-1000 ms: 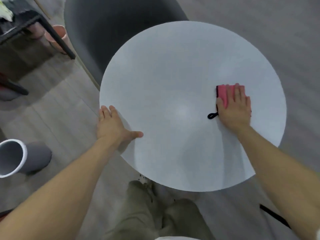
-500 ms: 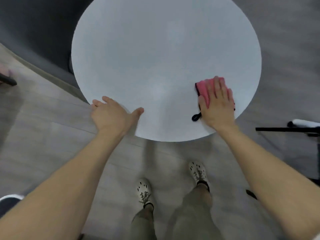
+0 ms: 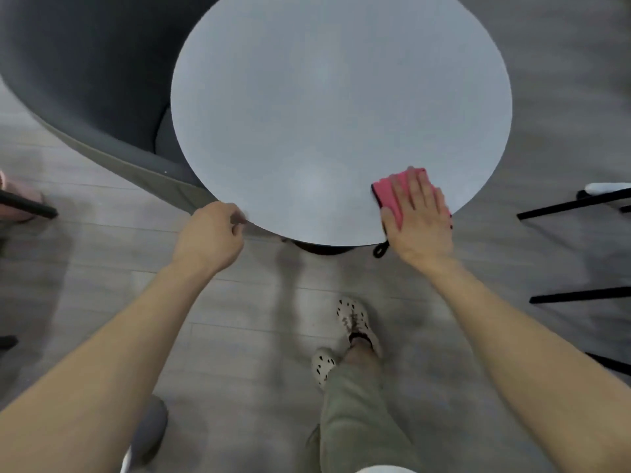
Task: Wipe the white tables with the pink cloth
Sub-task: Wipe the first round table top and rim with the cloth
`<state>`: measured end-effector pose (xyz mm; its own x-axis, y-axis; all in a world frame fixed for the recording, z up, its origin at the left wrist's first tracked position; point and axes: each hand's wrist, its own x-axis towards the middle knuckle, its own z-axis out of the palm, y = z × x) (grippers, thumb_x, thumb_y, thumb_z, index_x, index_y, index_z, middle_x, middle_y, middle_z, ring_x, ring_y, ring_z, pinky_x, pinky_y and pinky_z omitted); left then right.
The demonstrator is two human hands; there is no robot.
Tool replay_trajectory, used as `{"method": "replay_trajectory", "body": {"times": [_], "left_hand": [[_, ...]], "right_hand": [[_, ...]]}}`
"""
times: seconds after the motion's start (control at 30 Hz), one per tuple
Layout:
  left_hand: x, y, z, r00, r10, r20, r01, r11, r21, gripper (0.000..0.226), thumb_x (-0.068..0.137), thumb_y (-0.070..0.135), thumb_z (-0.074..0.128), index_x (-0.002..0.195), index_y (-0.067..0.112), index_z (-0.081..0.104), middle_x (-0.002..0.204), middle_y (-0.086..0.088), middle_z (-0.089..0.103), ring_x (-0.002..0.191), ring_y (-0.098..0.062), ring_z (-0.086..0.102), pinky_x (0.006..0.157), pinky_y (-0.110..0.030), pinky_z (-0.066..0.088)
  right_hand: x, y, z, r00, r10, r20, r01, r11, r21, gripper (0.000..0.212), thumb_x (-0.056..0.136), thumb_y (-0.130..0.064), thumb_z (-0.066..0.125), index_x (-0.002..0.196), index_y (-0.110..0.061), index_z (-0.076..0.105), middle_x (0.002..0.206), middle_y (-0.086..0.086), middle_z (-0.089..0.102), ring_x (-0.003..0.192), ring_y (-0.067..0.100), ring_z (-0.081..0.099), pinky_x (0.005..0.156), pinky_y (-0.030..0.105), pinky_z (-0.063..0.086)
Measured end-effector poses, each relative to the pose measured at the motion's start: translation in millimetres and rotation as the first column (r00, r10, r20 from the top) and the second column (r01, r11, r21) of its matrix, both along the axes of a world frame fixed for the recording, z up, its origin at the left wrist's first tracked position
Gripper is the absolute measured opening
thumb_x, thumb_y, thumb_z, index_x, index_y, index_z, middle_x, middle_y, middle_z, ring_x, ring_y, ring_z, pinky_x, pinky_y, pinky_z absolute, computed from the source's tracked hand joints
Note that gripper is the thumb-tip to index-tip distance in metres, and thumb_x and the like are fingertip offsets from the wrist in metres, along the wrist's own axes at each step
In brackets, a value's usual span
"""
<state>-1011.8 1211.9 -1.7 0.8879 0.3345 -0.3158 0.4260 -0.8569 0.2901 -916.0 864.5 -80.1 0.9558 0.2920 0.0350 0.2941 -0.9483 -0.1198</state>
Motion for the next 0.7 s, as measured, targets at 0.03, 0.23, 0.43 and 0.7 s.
{"method": "replay_trajectory", "body": {"times": [0.03,0.23,0.43,0.7], "left_hand": [[-1,2,0,1.0,-0.015,0.001,0.015,1.0,0.02,0.013,0.103,0.024,0.063,0.111,0.021,0.073,0.117,0.001,0.073,0.106,-0.027,0.067,0.085,-0.042,0.056],[4,40,6,0.983,-0.18,0.02,0.176,0.977,0.124,0.018,0.106,0.033,0.063,0.091,0.021,0.063,0.097,0.003,0.062,0.089,-0.024,0.058,0.072,-0.039,0.048],[70,108,-1,0.89,-0.454,-0.042,0.442,0.836,0.325,0.009,0.102,0.014,0.057,0.097,0.011,0.064,0.098,-0.007,0.063,0.091,-0.034,0.061,0.067,-0.045,0.051],[124,162,-10,0.827,-0.562,0.008,0.547,0.809,0.215,0.057,0.082,-0.011,0.058,0.137,0.005,0.065,0.137,-0.015,0.064,0.122,-0.04,0.061,0.094,-0.052,0.052]], "right_hand": [[10,-12,0,0.994,-0.11,-0.016,0.109,0.994,-0.011,0.068,0.112,-0.054,0.023,0.173,-0.023,0.021,0.181,0.01,0.013,0.168,0.027,0.006,0.134,0.053,0.012],[30,130,7,0.926,-0.377,-0.034,0.378,0.925,0.03,0.073,0.11,-0.051,0.019,0.173,-0.013,0.016,0.178,0.024,0.007,0.167,0.04,0.002,0.133,0.059,0.007],[2,260,8,0.991,0.12,0.059,-0.129,0.977,0.167,0.059,0.111,-0.042,0.044,0.164,-0.017,0.045,0.175,0.015,0.031,0.165,0.033,0.021,0.132,0.056,0.015],[17,187,3,0.875,-0.482,0.039,0.483,0.876,-0.003,0.064,0.113,-0.047,0.031,0.171,-0.018,0.028,0.179,0.014,0.02,0.167,0.032,0.012,0.133,0.057,0.014]]}}
